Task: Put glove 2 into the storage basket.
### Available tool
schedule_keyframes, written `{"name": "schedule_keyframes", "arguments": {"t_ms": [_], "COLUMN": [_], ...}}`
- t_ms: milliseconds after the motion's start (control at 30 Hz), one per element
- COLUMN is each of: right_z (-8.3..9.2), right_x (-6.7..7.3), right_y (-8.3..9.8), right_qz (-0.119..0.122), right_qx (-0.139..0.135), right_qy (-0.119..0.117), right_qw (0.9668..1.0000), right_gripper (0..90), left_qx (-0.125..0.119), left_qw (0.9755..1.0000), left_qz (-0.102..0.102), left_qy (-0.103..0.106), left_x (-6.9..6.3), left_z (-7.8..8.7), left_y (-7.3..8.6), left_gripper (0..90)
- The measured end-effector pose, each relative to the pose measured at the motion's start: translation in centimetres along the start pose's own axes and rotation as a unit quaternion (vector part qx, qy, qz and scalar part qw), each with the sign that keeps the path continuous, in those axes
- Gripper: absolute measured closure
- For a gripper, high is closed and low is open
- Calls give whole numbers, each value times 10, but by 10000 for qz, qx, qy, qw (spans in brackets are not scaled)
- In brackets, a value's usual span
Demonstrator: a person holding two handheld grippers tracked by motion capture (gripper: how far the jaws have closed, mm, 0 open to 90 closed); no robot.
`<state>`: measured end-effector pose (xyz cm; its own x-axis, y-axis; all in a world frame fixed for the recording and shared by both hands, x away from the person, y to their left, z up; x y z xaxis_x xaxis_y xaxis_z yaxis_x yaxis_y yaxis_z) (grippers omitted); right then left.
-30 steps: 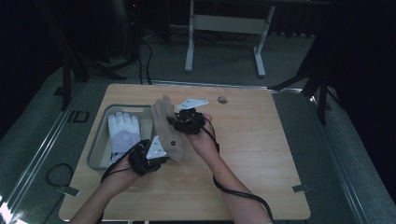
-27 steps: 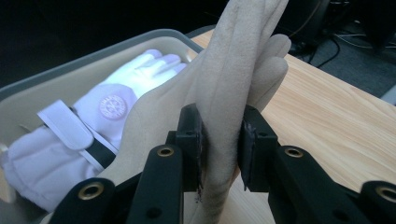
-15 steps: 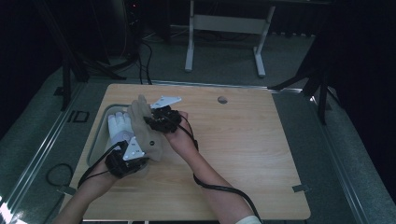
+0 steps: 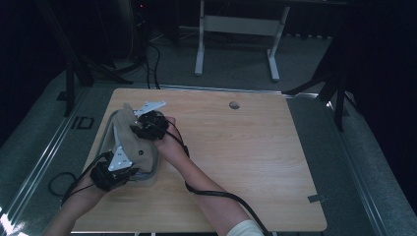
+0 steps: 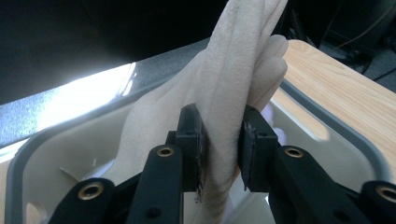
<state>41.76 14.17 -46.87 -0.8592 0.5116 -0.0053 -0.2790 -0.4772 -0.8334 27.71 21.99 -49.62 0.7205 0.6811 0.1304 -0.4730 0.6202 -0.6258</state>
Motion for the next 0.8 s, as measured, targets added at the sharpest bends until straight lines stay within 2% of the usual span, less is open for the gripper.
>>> {"name": "schedule_keyframes", "arguments": {"t_ms": [267,533,800], "right_z": [-23,-43,-53], "right_x": [13,6,-2], "right_y": [-5,7,18], "right_qz": [47,-69,-142], "right_qx": [106,329,484], "right_qy": [-99,-25,11], "right_qw": [9999,9994,9987], "right_gripper": [723,722,716], "left_qx": [45,114,100], "left_qw": [9998,9996,9994], "left_qz": [169,273,339], "left_qy": [-77,6,18], "left_x": [8,13,14], "left_z": [6,-5,-11], "left_y": [14,13,10], "left_gripper": [816,816,813]}}
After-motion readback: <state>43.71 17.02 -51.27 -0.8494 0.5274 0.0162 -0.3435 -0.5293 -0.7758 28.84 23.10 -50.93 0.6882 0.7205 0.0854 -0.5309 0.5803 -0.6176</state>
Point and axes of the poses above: each handheld gripper's, and its own axes: z roughly backward along the jaws, y roughly out of its underside, x roughly to its left, the point moved 5 cm from there along -z, roughly forward along the jaws, and after that the axes turned 4 degrees about y, right-handed, at the moved point
